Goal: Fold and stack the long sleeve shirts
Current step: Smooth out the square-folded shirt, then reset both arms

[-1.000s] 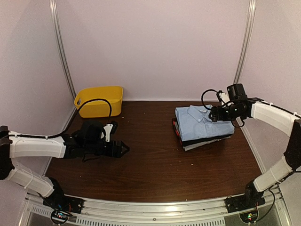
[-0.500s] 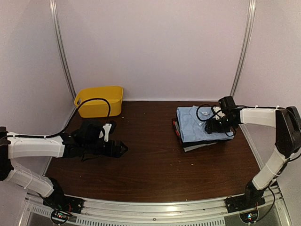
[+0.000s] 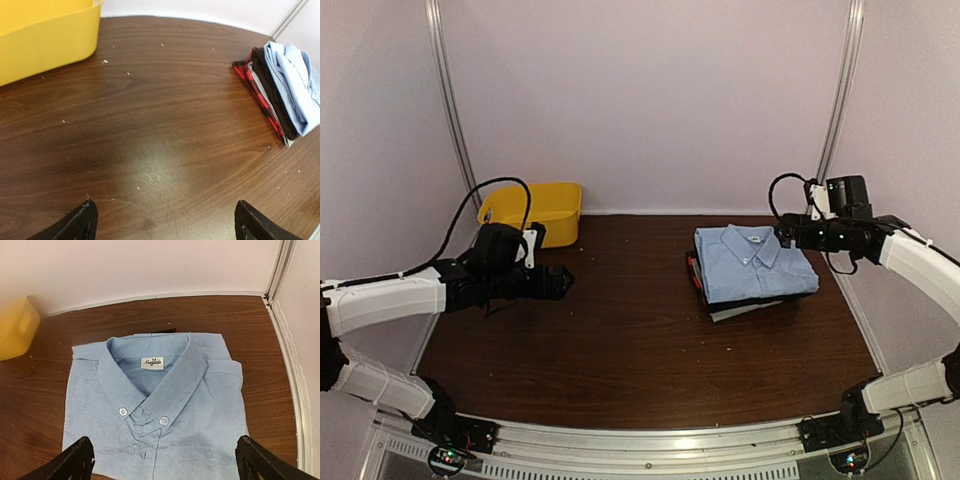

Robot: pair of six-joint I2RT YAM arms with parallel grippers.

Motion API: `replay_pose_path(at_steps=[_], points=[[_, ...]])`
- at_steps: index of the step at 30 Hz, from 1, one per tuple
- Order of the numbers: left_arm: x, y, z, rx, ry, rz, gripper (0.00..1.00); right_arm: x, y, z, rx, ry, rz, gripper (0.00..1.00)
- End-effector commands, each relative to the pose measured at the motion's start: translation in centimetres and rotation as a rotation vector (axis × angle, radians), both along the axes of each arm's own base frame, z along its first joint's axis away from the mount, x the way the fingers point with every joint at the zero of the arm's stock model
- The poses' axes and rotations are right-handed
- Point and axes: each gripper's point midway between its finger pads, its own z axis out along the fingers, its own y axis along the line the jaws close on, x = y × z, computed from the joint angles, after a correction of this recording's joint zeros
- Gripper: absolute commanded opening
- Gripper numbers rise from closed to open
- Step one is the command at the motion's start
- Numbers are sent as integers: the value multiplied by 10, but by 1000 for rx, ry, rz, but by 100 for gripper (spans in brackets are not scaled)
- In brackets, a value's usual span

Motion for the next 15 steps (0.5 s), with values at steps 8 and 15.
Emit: replay_pose_path(at_steps=[8,15], points=[[45,95,89,-84,-258,252,98,-39,-18,25,62,-75,-80,100],[33,111,157,-76,-454,256,98,-54,-32,58,37,-225,-117,100]])
